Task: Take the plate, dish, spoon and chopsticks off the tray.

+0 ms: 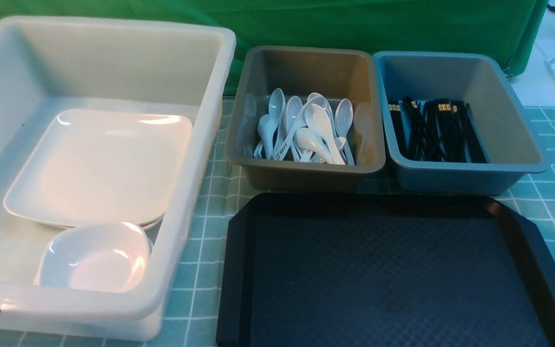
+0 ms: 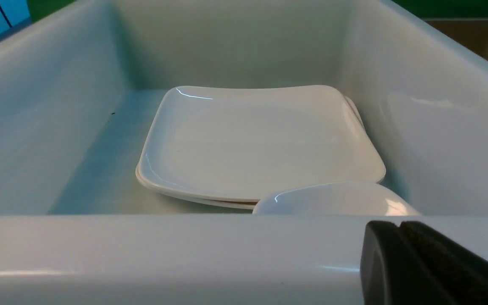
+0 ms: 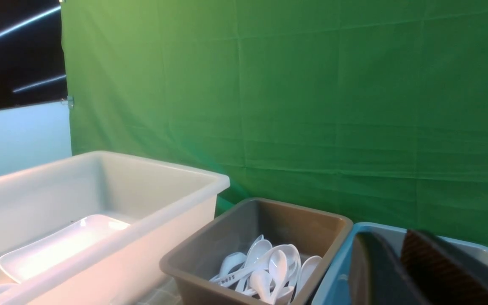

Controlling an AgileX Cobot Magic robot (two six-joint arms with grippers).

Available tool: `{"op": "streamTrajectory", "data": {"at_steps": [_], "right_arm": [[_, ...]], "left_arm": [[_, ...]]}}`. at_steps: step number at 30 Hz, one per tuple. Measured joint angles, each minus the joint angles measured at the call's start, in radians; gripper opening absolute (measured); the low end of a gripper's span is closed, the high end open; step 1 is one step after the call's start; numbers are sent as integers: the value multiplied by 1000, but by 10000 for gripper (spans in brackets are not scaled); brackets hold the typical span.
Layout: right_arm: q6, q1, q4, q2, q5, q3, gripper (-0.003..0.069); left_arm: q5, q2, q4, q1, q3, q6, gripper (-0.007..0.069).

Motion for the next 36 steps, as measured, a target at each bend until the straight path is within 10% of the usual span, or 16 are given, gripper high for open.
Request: {"op": "streamTrajectory", "data": {"at_steps": [24, 36], "right_arm": [[0, 0, 4, 0, -2, 0, 171], [-414, 0, 448, 0, -11, 0, 192]], "left_arm": [[0, -1, 4, 0, 1, 0, 17], [0, -1, 7, 0, 1, 0, 17]]}}
